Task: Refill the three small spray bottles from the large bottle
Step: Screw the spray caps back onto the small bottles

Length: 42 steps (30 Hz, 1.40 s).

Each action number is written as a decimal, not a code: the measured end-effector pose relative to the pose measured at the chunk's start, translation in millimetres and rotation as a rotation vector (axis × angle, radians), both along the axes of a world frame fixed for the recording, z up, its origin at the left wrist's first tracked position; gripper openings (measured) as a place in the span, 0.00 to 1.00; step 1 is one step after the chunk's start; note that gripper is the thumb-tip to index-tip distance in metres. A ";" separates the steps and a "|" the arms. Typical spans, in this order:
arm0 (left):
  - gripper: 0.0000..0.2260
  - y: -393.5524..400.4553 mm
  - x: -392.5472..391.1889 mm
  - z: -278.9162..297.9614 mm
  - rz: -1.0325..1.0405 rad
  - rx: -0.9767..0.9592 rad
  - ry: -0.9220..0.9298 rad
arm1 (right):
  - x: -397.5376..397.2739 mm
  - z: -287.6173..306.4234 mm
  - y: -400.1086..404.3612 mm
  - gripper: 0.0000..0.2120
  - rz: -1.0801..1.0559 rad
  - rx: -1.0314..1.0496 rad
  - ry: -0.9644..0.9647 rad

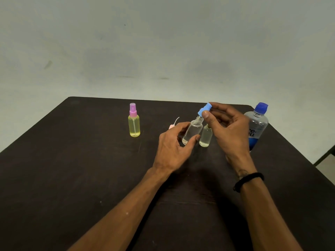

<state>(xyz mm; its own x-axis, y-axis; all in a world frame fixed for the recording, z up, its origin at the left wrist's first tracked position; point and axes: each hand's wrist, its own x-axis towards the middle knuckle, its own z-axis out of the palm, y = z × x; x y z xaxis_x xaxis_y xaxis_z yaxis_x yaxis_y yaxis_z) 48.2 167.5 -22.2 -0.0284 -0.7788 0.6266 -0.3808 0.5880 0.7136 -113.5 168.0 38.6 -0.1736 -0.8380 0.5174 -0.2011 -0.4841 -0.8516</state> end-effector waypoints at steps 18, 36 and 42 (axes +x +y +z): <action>0.20 -0.4 -0.2 -1.3 -0.009 -0.051 0.001 | -0.3 0.7 1.6 0.21 -0.029 0.066 0.064; 0.18 2.8 1.1 3.0 -0.043 -0.026 0.063 | -1.9 1.0 3.0 0.18 0.167 0.153 -0.138; 0.18 5.7 -3.0 3.8 -0.072 0.019 0.063 | -2.1 -0.8 1.9 0.20 0.092 0.143 -0.122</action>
